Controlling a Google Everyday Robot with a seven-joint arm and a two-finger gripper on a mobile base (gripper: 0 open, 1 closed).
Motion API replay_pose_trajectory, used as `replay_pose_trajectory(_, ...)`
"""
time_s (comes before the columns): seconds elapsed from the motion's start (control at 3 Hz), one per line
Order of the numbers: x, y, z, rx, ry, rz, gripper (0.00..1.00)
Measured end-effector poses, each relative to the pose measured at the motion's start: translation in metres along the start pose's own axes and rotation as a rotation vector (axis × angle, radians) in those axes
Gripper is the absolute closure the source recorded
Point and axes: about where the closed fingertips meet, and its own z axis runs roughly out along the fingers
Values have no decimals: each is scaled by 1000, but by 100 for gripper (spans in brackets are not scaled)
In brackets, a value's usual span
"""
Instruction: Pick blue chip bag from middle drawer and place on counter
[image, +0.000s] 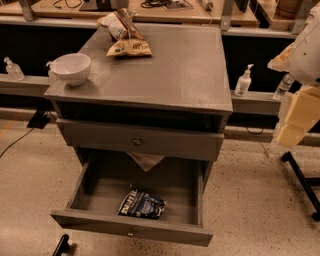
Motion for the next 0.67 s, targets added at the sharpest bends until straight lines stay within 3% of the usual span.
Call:
replay_pose_trajectory(0.33, 0, 0, 0, 0, 0, 0, 0)
replay_pose_trajectory(0.67, -15, 0, 22, 12, -31, -11, 0)
